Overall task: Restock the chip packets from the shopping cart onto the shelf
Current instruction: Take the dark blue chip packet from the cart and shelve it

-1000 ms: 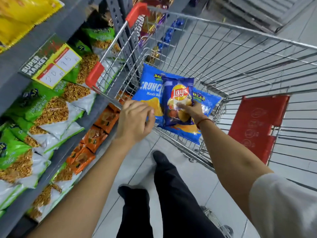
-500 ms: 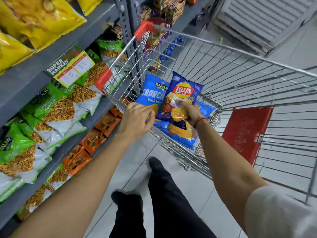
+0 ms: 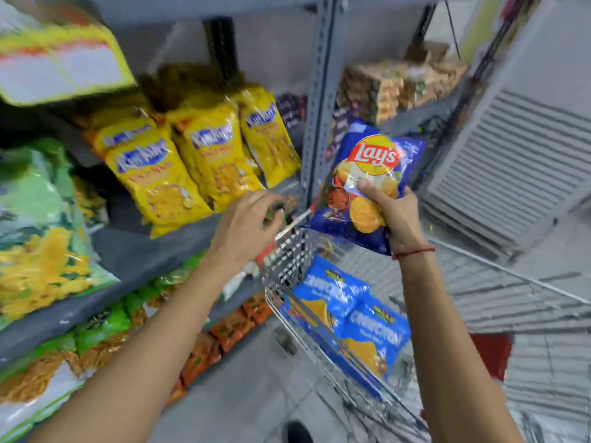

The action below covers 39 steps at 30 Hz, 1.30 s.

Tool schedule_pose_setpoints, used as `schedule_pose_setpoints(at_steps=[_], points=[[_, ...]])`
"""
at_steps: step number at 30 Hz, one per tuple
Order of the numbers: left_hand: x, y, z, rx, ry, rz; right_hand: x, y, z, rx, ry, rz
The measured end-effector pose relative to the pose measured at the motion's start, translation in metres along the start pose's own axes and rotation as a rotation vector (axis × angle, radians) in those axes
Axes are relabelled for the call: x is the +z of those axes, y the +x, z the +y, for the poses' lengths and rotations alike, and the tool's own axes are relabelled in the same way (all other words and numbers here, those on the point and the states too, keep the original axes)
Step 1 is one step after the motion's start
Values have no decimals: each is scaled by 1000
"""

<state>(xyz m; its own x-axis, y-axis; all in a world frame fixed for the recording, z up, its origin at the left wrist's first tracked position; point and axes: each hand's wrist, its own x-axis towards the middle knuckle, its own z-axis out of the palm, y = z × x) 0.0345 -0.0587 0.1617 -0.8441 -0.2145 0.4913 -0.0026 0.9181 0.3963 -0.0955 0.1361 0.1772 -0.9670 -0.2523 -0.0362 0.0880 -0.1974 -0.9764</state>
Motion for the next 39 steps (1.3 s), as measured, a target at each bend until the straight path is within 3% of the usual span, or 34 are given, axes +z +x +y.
schedule_pose_setpoints(at_steps=[10, 17, 28, 35, 39], points=[[-249, -11, -14, 54, 329, 597, 162, -62, -170, -388, 132, -368], [-386, -107, -70, -254, 628, 749, 296, -116, -205, -472, 244, -655], [-473, -218, -131, -632, 820, 687, 514, -223, -176, -525, 250, -989], [-476, -225, -148, -684, 842, 617, 594, -261, -149, -440, 140, -1139], [-473, -225, -149, -650, 837, 642, 615, -259, -129, -360, 68, -1129]])
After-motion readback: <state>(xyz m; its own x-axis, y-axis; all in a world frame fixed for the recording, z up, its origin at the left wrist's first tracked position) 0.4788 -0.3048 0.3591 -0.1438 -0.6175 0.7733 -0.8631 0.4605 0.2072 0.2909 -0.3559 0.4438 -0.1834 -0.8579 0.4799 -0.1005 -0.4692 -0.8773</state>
